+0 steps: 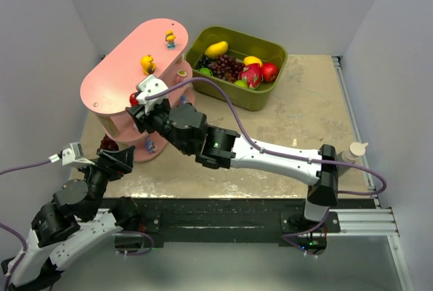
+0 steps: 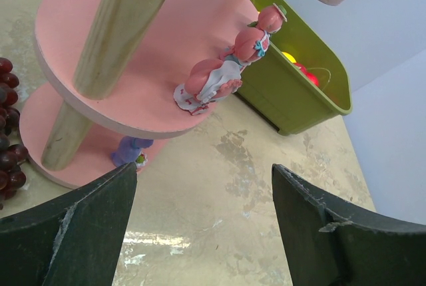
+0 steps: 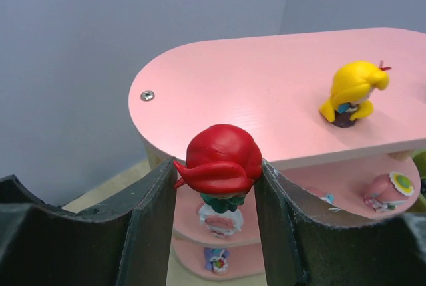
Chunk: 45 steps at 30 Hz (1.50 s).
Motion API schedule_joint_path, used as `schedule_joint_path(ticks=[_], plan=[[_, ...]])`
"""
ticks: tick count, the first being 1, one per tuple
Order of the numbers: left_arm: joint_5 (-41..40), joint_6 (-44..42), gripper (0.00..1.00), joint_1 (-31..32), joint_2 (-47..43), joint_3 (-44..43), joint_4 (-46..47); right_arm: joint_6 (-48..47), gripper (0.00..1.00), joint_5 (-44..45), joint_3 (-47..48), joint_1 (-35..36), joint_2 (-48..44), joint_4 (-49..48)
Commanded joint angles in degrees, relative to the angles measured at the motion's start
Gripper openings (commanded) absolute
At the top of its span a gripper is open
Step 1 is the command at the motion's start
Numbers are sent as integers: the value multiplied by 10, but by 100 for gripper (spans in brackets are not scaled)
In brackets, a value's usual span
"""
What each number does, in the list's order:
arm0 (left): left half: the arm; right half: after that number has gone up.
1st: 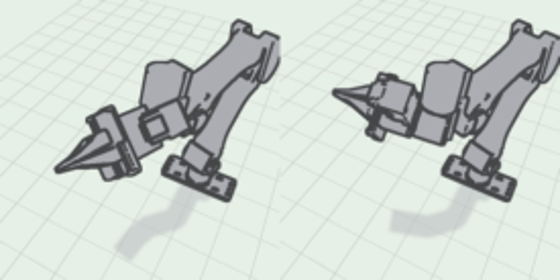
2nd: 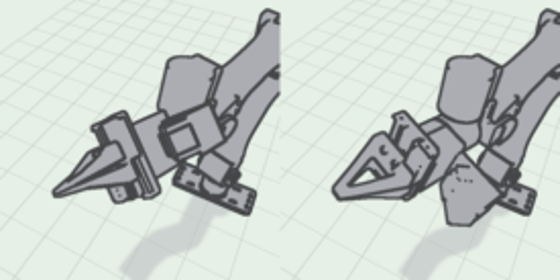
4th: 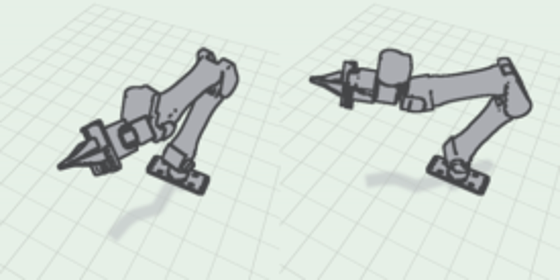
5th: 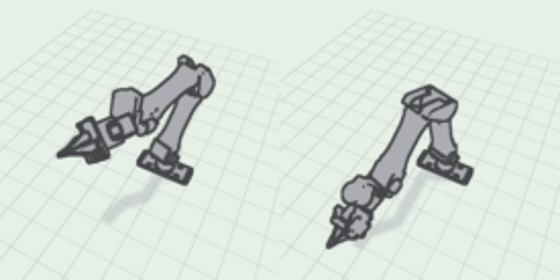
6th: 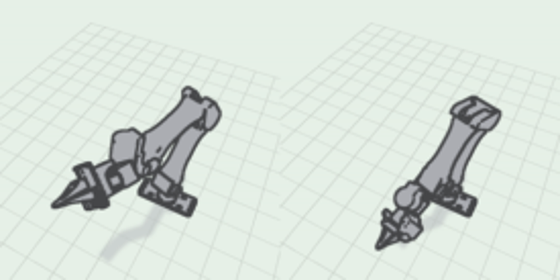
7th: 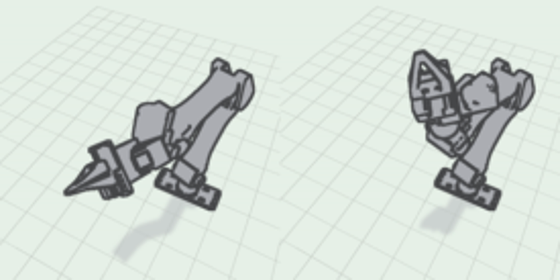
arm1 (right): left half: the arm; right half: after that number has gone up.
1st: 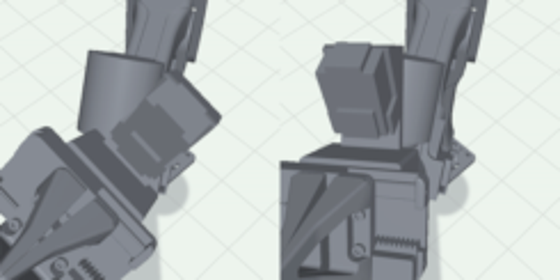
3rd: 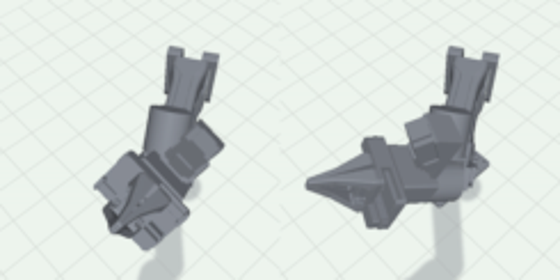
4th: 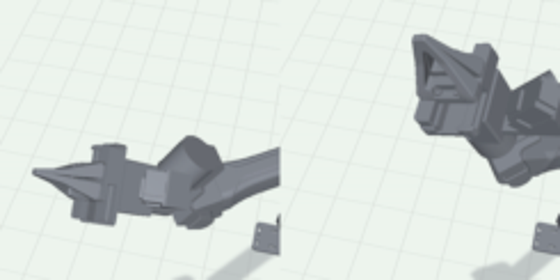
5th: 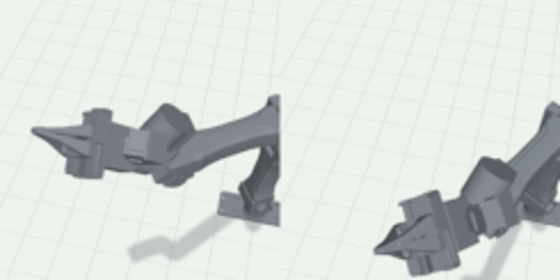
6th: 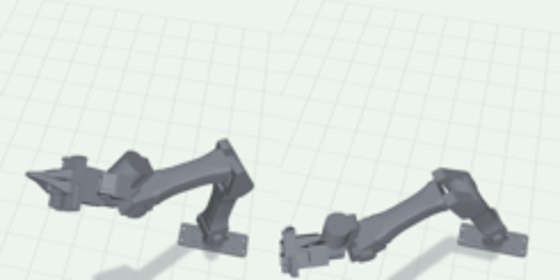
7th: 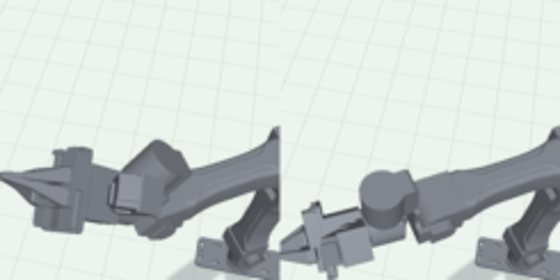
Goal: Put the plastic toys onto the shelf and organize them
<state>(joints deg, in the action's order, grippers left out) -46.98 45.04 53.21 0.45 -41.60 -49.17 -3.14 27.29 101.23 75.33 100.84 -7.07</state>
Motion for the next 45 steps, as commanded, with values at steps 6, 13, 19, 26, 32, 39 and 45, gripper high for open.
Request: schedule_joint_path(ticks=[6,13,19,26,32,39,45], plan=[[-13,5,86,-1,-52,-10,5,-26,29,-42,128,-11,80,10],[-11,3,87,-1,-59,-8,7,-6,29,-20,201,-18,136,46],[-9,2,86,-1,-60,-8,9,18,30,2,240,-22,162,69],[-9,2,87,-1,-59,-8,10,27,33,6,245,-27,167,69],[-9,3,86,-1,-57,-8,8,57,36,2,250,-33,168,91],[-11,3,86,-1,-63,-8,8,60,39,-8,252,-39,176,85],[-11,3,87,-1,-64,-8,7,54,42,-13,251,-39,182,74]])
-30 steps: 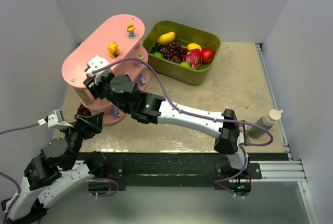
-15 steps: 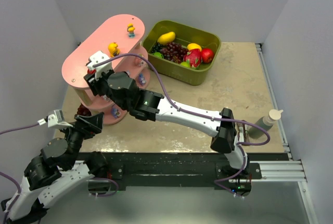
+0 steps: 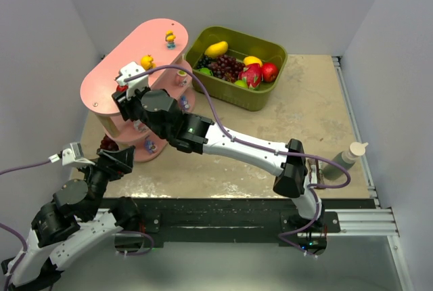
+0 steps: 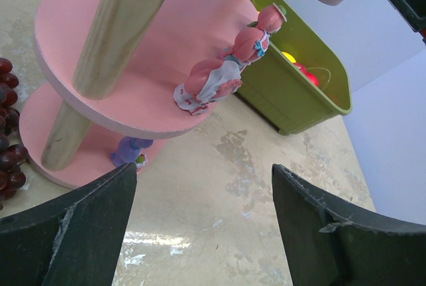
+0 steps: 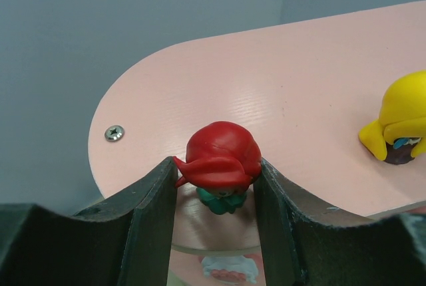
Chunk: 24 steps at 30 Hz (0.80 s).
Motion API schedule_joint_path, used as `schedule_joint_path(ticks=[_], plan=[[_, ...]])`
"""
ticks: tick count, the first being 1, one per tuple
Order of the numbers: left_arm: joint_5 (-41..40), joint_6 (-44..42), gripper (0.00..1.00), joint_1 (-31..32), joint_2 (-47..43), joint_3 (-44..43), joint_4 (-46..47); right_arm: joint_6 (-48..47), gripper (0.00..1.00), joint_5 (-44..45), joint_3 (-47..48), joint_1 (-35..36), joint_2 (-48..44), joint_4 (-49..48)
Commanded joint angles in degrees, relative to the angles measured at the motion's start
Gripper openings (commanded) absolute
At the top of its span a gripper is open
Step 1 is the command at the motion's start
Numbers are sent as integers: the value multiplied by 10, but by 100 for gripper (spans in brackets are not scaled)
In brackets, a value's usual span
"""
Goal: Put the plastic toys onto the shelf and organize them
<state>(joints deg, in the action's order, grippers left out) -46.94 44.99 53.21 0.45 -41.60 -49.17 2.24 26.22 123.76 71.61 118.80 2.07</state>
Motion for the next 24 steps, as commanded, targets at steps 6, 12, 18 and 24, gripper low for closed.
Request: schedule_joint_path(ticks=[6,12,18,24], plan=[[-12,4,87,-1,-67,-8,8,-7,44,-3,23,-2,12,-32],[-12,4,87,-1,-68,-8,7,-15,46,3,24,-1,20,-45],[-13,5,87,-1,-68,-8,7,-20,49,6,31,-2,25,-46],[-13,5,87,-1,-69,-8,6,-20,62,9,23,-2,20,-51]])
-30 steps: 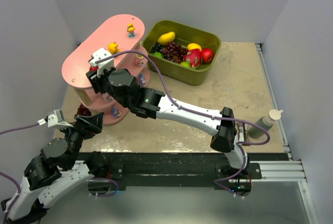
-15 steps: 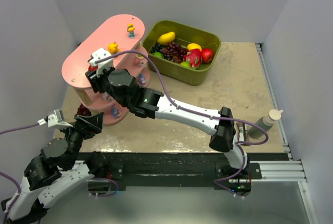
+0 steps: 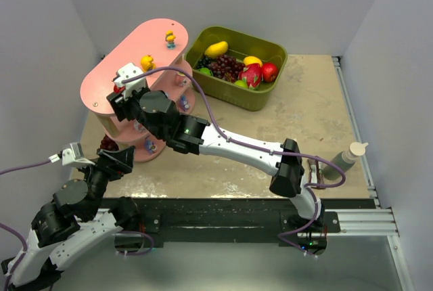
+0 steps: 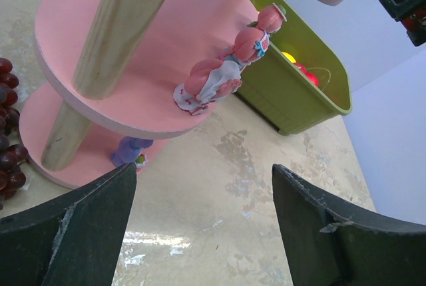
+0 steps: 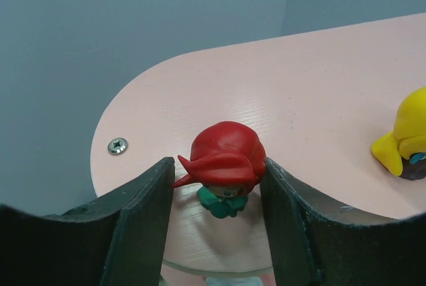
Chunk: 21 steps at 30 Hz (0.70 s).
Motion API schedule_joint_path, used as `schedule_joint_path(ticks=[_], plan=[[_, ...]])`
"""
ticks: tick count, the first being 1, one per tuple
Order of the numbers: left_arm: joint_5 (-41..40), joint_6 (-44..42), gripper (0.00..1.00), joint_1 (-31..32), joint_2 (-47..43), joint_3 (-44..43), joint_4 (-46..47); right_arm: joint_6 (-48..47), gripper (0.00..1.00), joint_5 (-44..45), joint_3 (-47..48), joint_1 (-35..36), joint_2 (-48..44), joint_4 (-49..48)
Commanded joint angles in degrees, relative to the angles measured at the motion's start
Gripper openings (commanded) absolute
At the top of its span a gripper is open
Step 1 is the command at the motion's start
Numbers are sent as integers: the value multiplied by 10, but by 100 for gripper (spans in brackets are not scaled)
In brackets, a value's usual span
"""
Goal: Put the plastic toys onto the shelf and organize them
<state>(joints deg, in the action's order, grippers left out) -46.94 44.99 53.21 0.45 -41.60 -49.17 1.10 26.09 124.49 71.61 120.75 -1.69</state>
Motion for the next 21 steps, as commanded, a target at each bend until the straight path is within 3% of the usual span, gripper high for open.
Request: schedule_joint_path(ticks=[1,11,21], plan=[[-13,5,87,-1,-69,-8,6,-8,63,11,11,-2,-1,-15],[-14,6,87,-1,-69,-8,6,-28,78,10,10,-1,-6,-16],[-15,5,87,-1,-69,-10,5,-23,83,-9,-15,-1,-53,-18]])
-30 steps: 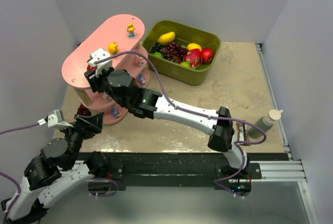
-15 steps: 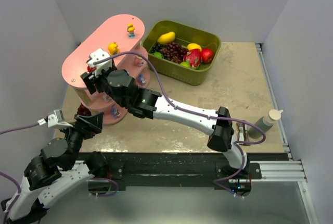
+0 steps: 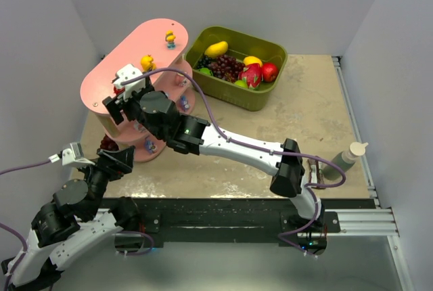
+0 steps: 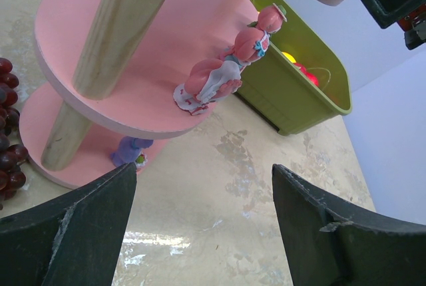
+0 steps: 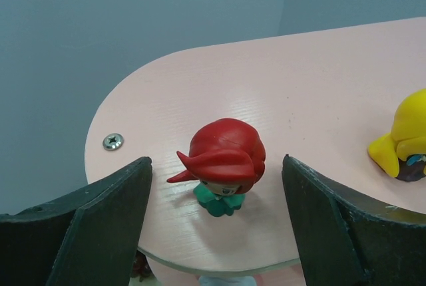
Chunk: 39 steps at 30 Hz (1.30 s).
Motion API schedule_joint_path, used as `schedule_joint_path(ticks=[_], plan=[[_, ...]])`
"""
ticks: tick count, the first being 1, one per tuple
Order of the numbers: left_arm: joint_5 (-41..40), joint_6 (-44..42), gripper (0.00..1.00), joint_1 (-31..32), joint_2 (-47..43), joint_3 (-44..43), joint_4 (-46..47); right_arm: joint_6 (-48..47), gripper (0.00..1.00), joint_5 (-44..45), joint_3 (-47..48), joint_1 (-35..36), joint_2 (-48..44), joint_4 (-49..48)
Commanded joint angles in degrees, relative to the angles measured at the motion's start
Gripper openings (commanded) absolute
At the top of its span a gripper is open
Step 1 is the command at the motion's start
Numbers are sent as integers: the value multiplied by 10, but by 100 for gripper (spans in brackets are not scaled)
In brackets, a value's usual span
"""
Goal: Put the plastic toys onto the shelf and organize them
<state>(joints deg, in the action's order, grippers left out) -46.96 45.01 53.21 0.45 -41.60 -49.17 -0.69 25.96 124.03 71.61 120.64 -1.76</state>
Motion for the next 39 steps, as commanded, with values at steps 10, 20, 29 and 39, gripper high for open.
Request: schedule_joint_path(ticks=[10,20,29,39], plan=[[-17,3,87,-1,-63,-18,4,-7,85,-8,-99,-1,-144,-37],[-7,14,87,-1,-19,-80,-25,2,87,77,-360,-1,-343,-63],[-1,27,88,-1,30,-180,-89,124,88,181,-616,-2,-566,16],[21,-11,92,-3,58,-229,-114,285,88,196,-752,-3,-681,177]])
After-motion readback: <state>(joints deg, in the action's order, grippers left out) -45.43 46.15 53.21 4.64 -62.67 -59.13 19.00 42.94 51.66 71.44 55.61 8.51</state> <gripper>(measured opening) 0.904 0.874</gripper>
